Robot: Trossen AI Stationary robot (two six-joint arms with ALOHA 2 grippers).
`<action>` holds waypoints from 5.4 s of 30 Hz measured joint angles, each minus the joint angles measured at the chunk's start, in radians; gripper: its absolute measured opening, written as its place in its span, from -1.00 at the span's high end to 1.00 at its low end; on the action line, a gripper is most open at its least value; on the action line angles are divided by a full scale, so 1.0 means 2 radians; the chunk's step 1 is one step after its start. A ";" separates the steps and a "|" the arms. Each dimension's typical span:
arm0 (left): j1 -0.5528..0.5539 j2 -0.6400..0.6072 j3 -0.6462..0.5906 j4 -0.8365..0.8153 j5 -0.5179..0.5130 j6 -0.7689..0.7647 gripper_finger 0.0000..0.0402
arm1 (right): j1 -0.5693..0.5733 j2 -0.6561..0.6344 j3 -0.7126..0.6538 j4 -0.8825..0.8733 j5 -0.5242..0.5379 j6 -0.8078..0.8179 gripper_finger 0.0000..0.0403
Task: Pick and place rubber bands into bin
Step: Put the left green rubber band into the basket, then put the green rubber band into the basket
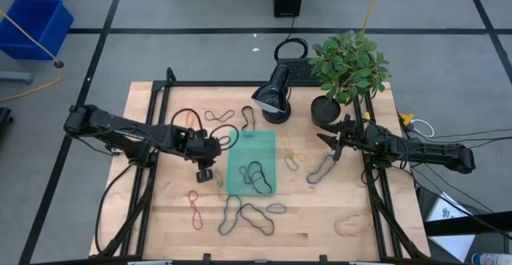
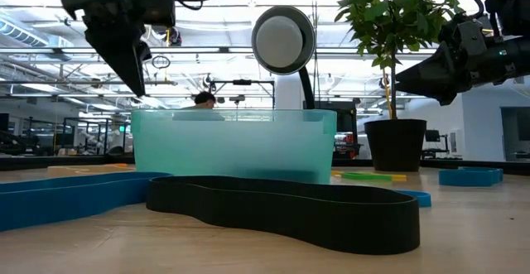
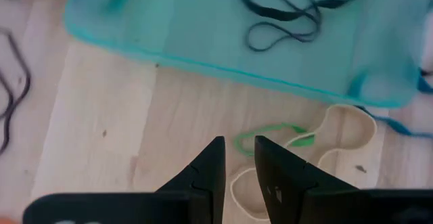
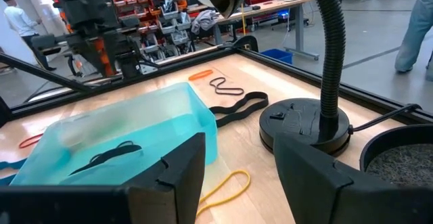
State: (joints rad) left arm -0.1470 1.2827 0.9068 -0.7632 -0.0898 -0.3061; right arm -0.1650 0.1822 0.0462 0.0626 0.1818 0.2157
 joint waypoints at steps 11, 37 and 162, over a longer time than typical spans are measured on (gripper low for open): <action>-0.018 0.000 -0.107 0.141 0.001 0.009 0.57 | 0.000 0.000 0.000 -0.002 0.000 0.000 0.16; -0.017 0.109 -0.155 0.241 0.028 -0.003 0.57 | 0.000 0.004 0.000 -0.003 0.002 -0.026 0.16; 0.022 0.228 0.078 0.233 -0.026 0.101 0.34 | 0.179 0.574 0.276 0.015 0.055 -0.072 0.16</action>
State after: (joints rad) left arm -0.1040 1.7390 1.0634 -0.2962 -0.1409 -0.1046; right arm 0.1921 1.3300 0.5972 0.0927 0.2913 0.0712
